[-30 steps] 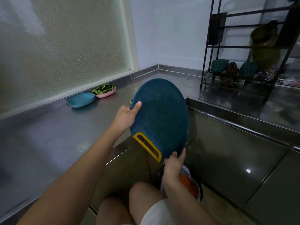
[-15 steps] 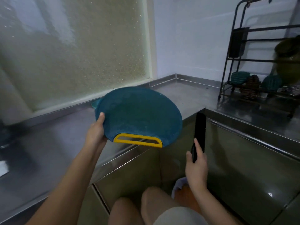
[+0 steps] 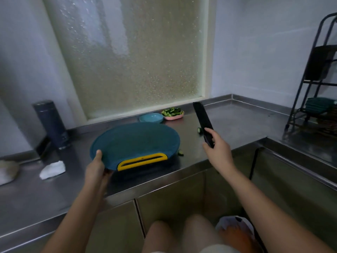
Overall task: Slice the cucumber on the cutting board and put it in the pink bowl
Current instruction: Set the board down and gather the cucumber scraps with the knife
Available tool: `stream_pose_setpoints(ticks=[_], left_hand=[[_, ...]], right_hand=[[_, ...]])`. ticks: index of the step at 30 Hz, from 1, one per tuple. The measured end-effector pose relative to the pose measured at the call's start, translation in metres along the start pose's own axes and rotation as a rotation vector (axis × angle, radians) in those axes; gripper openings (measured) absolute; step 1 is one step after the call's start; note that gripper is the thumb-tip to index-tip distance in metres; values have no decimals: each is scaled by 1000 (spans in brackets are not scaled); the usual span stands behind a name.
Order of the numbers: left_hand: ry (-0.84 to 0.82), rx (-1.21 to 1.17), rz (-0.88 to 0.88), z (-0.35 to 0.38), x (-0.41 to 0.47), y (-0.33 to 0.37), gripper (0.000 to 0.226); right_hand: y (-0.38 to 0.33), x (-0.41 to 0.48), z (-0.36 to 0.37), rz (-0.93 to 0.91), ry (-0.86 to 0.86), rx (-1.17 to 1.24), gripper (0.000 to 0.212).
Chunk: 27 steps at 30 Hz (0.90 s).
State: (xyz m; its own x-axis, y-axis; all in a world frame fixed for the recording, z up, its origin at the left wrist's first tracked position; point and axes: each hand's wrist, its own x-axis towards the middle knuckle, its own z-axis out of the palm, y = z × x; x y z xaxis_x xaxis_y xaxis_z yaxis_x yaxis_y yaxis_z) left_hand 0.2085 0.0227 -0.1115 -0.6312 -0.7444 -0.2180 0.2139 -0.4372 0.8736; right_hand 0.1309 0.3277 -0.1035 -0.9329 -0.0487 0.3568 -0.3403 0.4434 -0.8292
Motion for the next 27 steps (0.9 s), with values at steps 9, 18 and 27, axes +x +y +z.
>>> stream_pose_setpoints(ticks=[9, 18, 27], left_hand=[[108, 11, -54, -20, 7, 4, 42], [96, 443, -88, -27, 30, 13, 44], [86, 1613, 167, -30, 41, 21, 68]], right_hand=[[-11, 37, 4, 8, -128, -124, 46], [-7, 37, 24, 23, -203, -122, 43], [-9, 48, 32, -4, -239, -146, 41]])
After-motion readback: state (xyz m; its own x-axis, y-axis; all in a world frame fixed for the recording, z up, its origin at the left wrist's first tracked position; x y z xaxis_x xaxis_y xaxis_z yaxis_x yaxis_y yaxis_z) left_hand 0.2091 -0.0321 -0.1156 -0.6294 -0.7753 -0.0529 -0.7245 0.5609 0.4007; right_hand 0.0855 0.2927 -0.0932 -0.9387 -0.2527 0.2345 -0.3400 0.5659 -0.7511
